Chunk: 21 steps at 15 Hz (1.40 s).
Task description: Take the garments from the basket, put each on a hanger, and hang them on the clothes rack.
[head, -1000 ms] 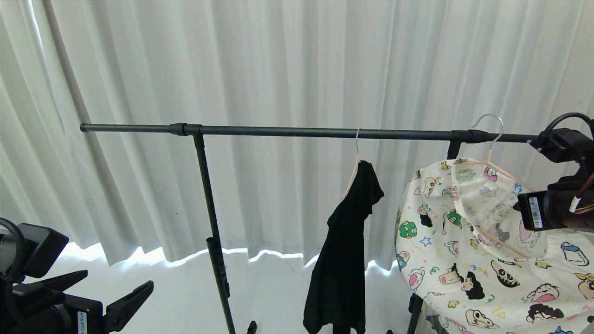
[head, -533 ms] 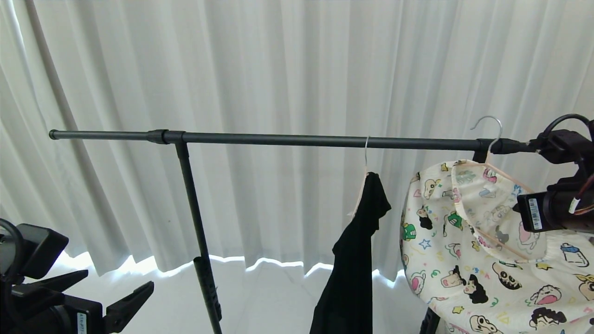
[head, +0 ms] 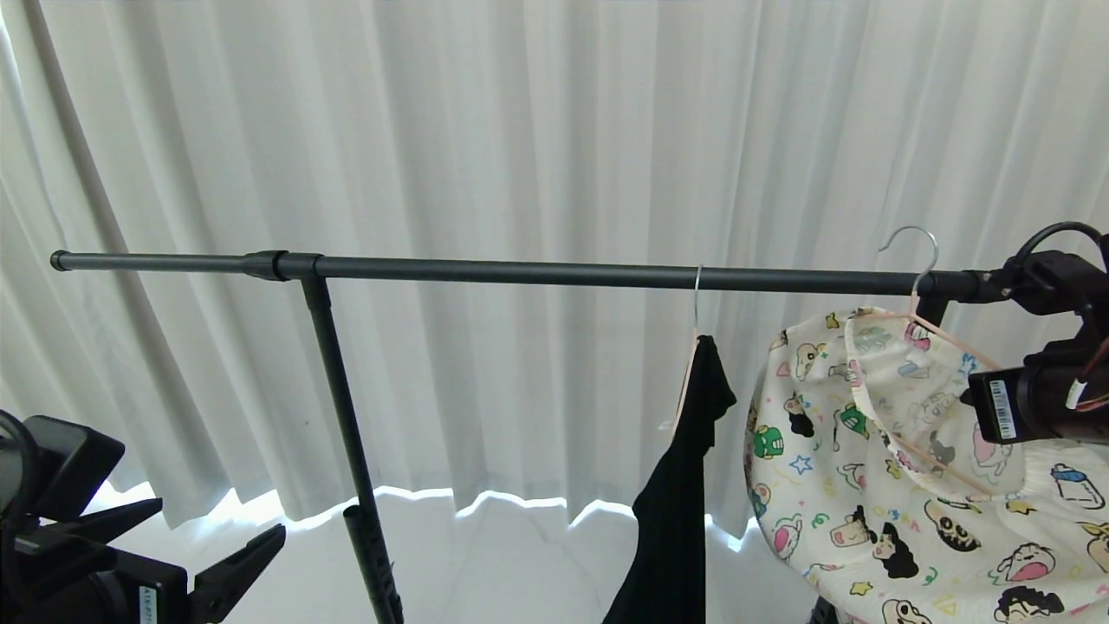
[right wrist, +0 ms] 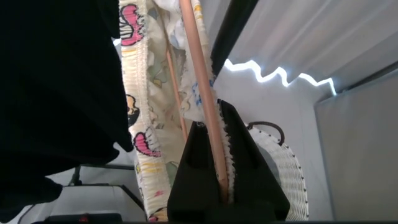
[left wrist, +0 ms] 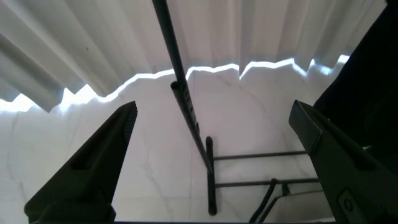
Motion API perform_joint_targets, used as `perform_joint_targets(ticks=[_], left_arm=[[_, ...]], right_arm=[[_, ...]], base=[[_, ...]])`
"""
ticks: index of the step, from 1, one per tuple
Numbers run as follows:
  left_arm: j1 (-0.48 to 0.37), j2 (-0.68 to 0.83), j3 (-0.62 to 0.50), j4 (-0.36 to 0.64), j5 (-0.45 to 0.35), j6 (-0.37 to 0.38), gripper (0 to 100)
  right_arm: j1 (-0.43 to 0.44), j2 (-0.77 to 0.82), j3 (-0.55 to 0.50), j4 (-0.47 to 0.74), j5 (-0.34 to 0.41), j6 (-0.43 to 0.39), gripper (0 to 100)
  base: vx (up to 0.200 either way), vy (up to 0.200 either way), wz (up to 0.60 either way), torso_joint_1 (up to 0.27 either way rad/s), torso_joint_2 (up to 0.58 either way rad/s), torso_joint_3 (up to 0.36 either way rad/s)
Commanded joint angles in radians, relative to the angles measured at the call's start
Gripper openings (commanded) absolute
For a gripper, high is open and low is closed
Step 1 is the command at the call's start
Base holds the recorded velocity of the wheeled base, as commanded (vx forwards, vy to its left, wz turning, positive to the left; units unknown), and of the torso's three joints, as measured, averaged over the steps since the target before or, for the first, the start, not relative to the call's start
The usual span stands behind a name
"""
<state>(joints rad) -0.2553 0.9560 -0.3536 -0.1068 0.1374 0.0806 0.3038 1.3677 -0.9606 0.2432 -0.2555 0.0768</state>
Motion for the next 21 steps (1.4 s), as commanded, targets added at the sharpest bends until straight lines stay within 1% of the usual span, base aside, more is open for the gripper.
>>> perform_joint_targets(ticks=[1,3,6,8,10,15,16,19,20,21], left_arm=[[0.001,0.0,-0.001,-0.001,0.001,0.001,100],[0.001,0.006,-0.019,-0.001,-0.001,0.004,100],[-0.001,0.006,-0.022,-0.001,0.001,0.007,100],[0.001,-0.002,-0.021,-0.001,0.001,0.034,100],[0.001,0.0,-0.022,-0.001,0.001,0.051,100],[-0.001,0.001,-0.019,-0.001,0.001,0.053,100],[-0.001,0.003,-0.021,-0.001,0.001,0.053,100],[0.001,0.0,-0.019,-0.001,0.001,0.051,100],[0.001,0.0,-0.018,-0.001,0.001,0.05,100],[0.001,0.0,-0.013,-0.001,0.001,0.048,100]], right_arm=[[-0.002,0.021,-0.003,-0.004,0.001,0.0,0],[-0.005,0.06,-0.026,-0.01,0.001,0.001,0],[-0.005,0.117,-0.027,-0.022,0.001,0.006,0],[-0.002,0.177,-0.021,-0.067,0.002,0.012,0],[0.003,0.194,-0.024,-0.073,0.001,0.024,0],[0.003,0.195,-0.02,-0.073,0.001,0.052,0],[0.008,0.195,-0.021,-0.071,0.001,0.063,100],[0.023,0.163,-0.021,-0.07,0.001,0.107,100],[0.032,0.134,-0.017,-0.068,-0.001,0.136,100],[0.047,0.096,-0.01,-0.07,-0.001,0.182,100]], base=[[0.0,0.0,0.0,0.0,0.0,0.0],[0.0,0.0,0.0,0.0,0.0,0.0],[0.0,0.0,0.0,0.0,0.0,0.0],[0.0,0.0,0.0,0.0,0.0,0.0],[0.0,0.0,0.0,0.0,0.0,0.0],[0.0,0.0,0.0,0.0,0.0,0.0],[0.0,0.0,0.0,0.0,0.0,0.0],[0.0,0.0,0.0,0.0,0.0,0.0],[0.0,0.0,0.0,0.0,0.0,0.0],[0.0,0.0,0.0,0.0,0.0,0.0]])
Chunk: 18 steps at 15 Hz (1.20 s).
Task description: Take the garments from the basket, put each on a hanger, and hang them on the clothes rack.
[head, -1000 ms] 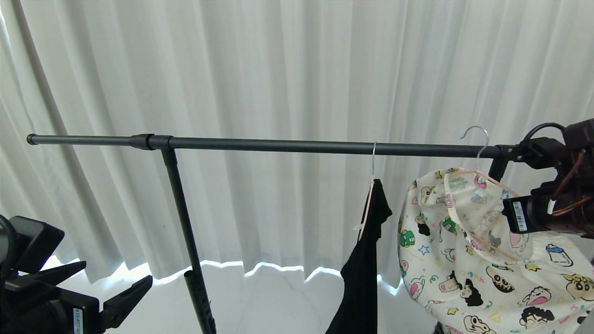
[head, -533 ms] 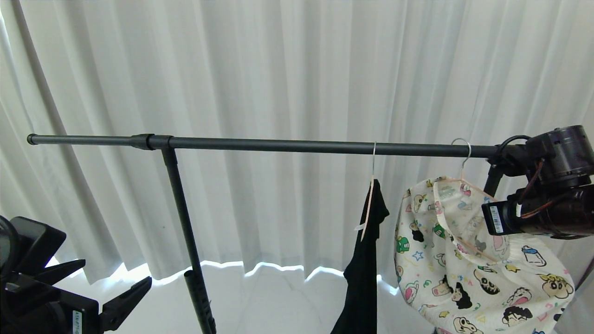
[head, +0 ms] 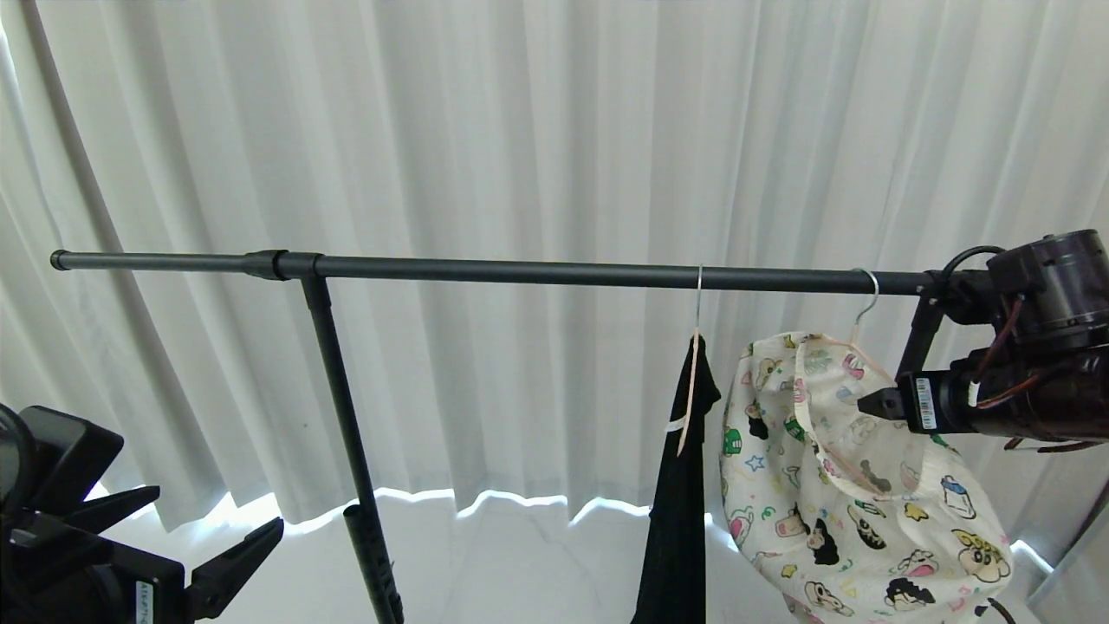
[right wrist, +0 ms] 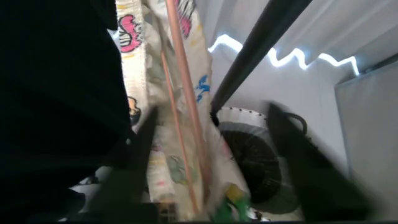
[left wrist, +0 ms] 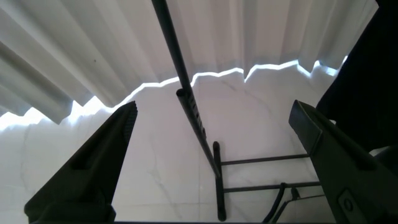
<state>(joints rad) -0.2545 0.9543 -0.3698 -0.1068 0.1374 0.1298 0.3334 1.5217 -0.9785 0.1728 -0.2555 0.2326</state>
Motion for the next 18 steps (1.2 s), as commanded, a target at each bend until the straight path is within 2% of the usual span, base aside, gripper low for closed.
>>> perform_joint_targets(ticks=[1,2,5,7,8,10,11,14,18], left_arm=[[0.0,0.001,0.006,-0.001,0.002,-0.001,100],[0.003,0.001,0.008,-0.001,0.002,-0.002,100],[0.003,-0.005,0.015,-0.001,0.002,-0.001,100],[0.004,-0.005,0.022,-0.001,0.002,-0.001,100],[0.012,-0.006,0.029,-0.001,0.002,-0.001,100],[0.02,-0.023,0.035,-0.001,0.004,-0.001,100],[0.02,-0.034,0.042,-0.001,0.005,-0.001,100],[0.029,-0.058,0.045,-0.001,0.005,-0.001,100],[0.075,-0.043,0.043,-0.001,0.001,-0.004,100]], right_arm=[[0.03,-0.086,0.008,0.001,-0.001,0.056,100],[0.041,-0.16,0.008,0.002,0.001,0.083,100],[0.035,-0.29,0.018,0.037,-0.001,0.064,100],[-0.014,-0.347,0.014,0.182,-0.007,-0.032,100],[-0.077,-0.387,0.018,0.255,-0.025,-0.151,100],[-0.151,-0.397,0.024,0.252,-0.022,-0.248,100],[-0.177,-0.396,0.032,0.252,-0.021,-0.263,100],[-0.189,-0.399,0.095,0.206,-0.028,-0.277,100],[-0.217,-0.417,0.167,0.09,-0.03,-0.361,100]], base=[[0.0,0.0,0.0,0.0,0.0,0.0],[0.0,0.0,0.0,0.0,0.0,0.0],[0.0,0.0,0.0,0.0,0.0,0.0],[0.0,0.0,0.0,0.0,0.0,0.0],[0.0,0.0,0.0,0.0,0.0,0.0],[-0.1,0.0,0.0,0.001,0.0,0.001],[-0.2,0.0,0.0,0.012,0.0,0.002],[-0.2,0.0,0.0,0.006,0.0,0.001],[-0.2,0.0,0.0,0.001,0.0,0.005]])
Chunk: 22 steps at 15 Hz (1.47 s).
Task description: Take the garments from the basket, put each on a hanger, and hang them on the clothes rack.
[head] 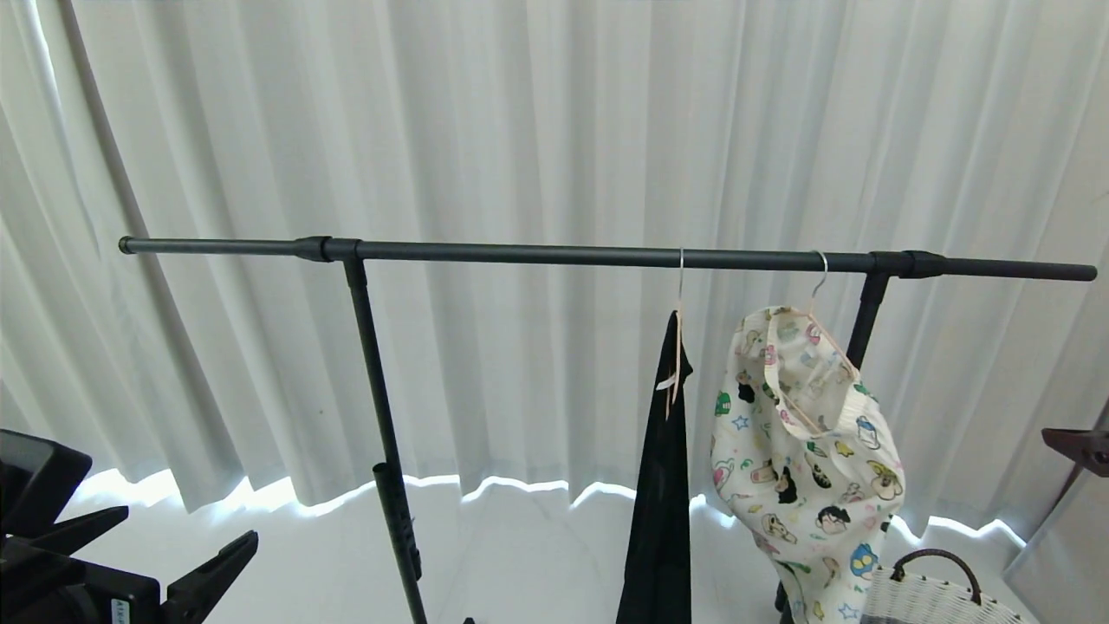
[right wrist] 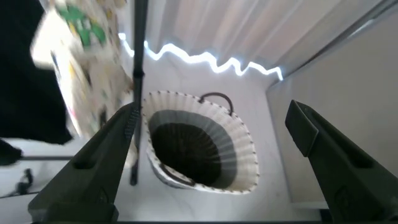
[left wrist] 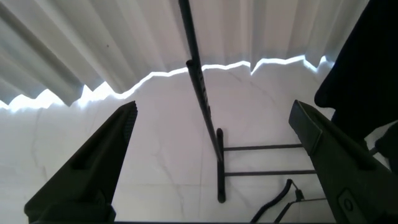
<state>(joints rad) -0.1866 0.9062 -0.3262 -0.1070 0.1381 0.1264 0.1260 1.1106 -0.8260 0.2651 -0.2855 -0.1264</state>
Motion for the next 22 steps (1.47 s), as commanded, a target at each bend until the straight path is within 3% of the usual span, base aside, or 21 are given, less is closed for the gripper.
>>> perform_joint_targets(ticks=[1,7,12,22], left_arm=[[0.007,0.005,0.001,0.0,0.0,-0.002,100],[0.007,-0.001,0.007,0.0,-0.002,-0.002,100],[0.007,-0.001,0.007,0.0,-0.003,-0.001,100],[-0.014,0.008,0.027,0.0,-0.005,-0.002,100]], right_arm=[[-0.025,-0.011,0.014,-0.01,0.0,-0.013,100],[-0.048,-0.015,0.024,-0.012,0.0,-0.027,100],[-0.048,-0.057,0.139,-0.141,0.0,-0.068,100],[-0.048,-0.058,0.209,-0.233,0.002,-0.133,100]], base=[[-0.2,0.0,0.0,-0.002,0.0,0.007],[-0.2,0.0,0.0,0.002,0.0,0.002],[-0.2,0.0,0.0,0.002,0.0,0.001],[0.0,0.0,0.0,0.0,0.0,0.0]])
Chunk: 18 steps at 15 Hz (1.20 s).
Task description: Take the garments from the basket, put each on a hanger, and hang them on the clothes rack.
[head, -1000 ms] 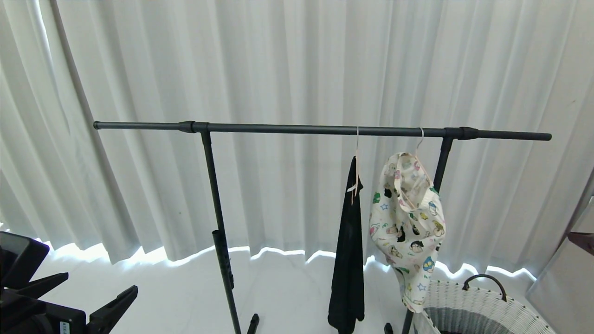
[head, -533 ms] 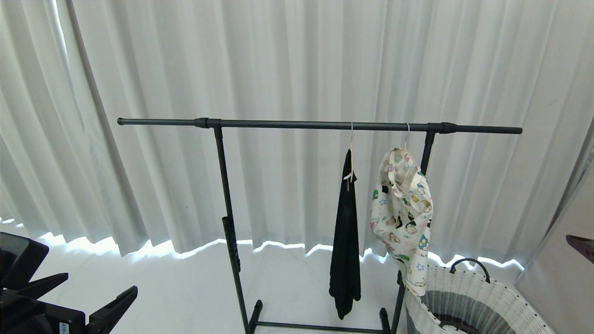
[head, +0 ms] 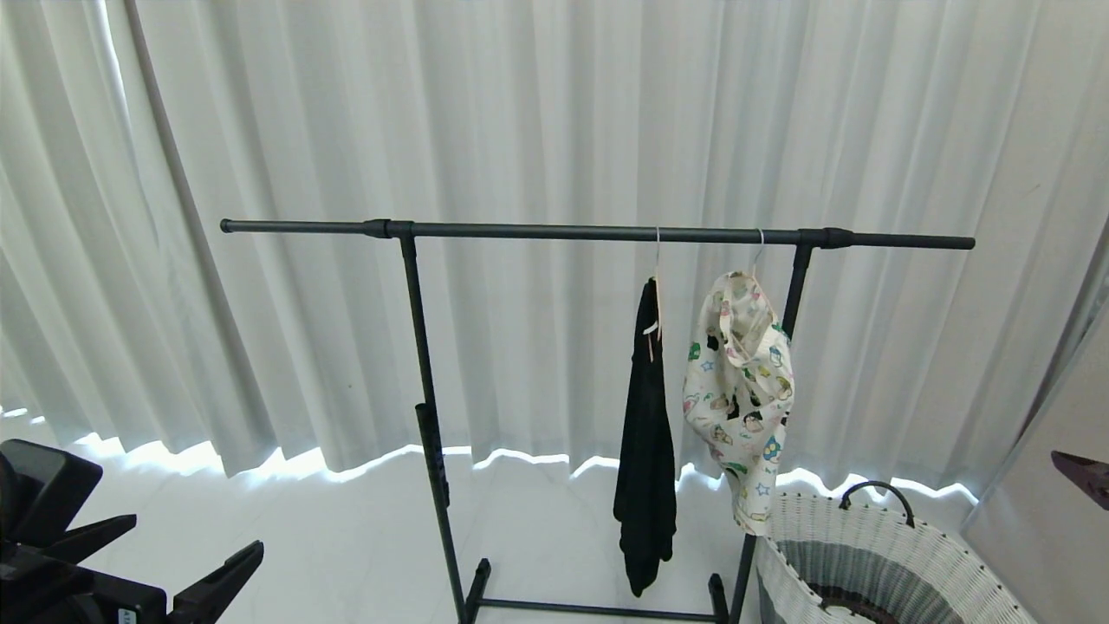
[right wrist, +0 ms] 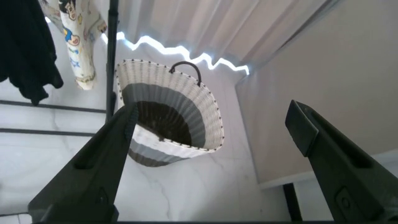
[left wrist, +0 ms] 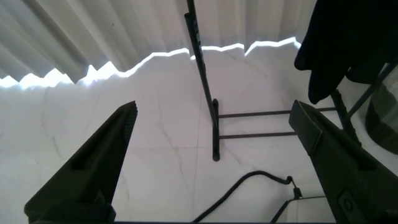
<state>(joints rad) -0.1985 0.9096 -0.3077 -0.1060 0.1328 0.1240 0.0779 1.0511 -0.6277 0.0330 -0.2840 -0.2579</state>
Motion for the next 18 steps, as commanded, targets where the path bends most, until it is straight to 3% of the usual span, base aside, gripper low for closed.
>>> perform_joint_targets(ticks=[1,13,18], left_arm=[[-0.004,0.003,0.012,-0.001,-0.001,0.008,100],[-0.016,-0.023,0.055,-0.001,0.002,0.011,100],[-0.013,-0.181,0.153,-0.001,0.007,0.011,100]], right_arm=[[0.0,0.001,0.019,-0.015,0.0,-0.004,100],[0.0,0.003,0.02,-0.028,-0.001,-0.008,100],[-0.001,-0.039,0.072,-0.03,-0.001,-0.008,100]], base=[[0.0,0.0,0.0,0.0,0.0,0.0],[0.0,0.0,0.0,-0.199,0.46,0.255],[0.0,0.0,0.0,-0.19,0.48,0.283]])
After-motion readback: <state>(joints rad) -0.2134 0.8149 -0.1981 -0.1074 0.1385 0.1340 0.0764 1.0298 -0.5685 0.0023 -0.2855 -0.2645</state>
